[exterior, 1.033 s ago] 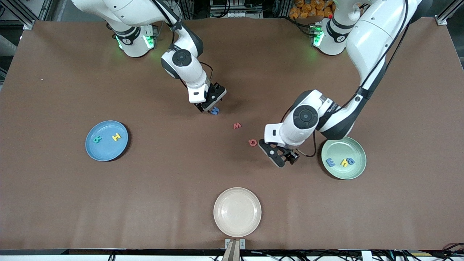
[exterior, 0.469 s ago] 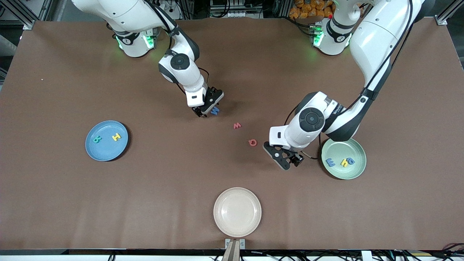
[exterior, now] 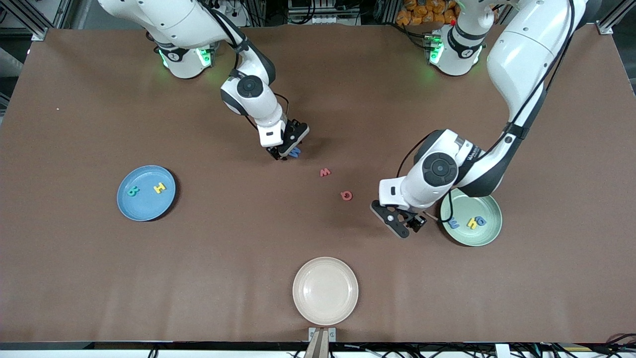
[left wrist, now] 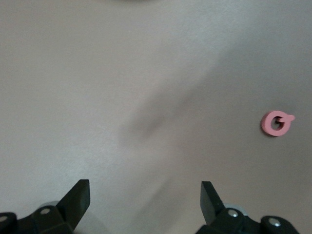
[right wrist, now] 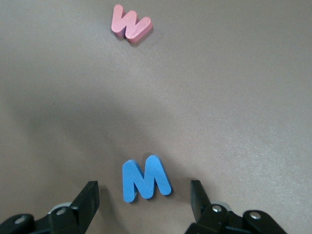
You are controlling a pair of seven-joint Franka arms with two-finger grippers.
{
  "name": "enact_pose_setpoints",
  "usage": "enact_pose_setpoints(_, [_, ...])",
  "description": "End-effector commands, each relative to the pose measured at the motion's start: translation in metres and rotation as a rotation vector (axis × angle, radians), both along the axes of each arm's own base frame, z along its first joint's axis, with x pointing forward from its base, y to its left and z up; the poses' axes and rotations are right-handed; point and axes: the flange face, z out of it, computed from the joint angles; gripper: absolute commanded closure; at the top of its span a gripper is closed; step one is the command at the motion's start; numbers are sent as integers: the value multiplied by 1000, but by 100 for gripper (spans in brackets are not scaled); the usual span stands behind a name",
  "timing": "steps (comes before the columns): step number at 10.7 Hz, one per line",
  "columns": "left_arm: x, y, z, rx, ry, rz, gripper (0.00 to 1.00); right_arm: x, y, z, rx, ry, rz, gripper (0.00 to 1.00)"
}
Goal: Sort uppercase to blue plate, lowercase to green plate
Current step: 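Close the right gripper on the blue M and lift it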
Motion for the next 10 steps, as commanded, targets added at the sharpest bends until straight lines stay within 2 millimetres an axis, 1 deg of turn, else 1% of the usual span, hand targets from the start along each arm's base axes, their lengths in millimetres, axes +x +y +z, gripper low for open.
enact_pose_setpoints(1, [0, 1, 7, 11, -11, -19, 0, 3, 8, -7, 6, -2, -3, 20])
enact_pose_setpoints(6, [1, 3, 10, 12, -16, -20, 0, 4, 13, -5, 13, -5, -3, 21])
enact_pose_setpoints(7, [1, 3, 11, 13, -18, -18, 0, 4, 13, -8, 11, -1, -4, 23])
enact_pose_setpoints(8, [3, 8, 10, 12, -16, -12, 0, 4, 14, -8, 12, -2, 1, 28])
enact_pose_setpoints(10, [4, 10, 10, 12, -16, -9, 0, 5, 13, -8, 12, -4, -1, 45])
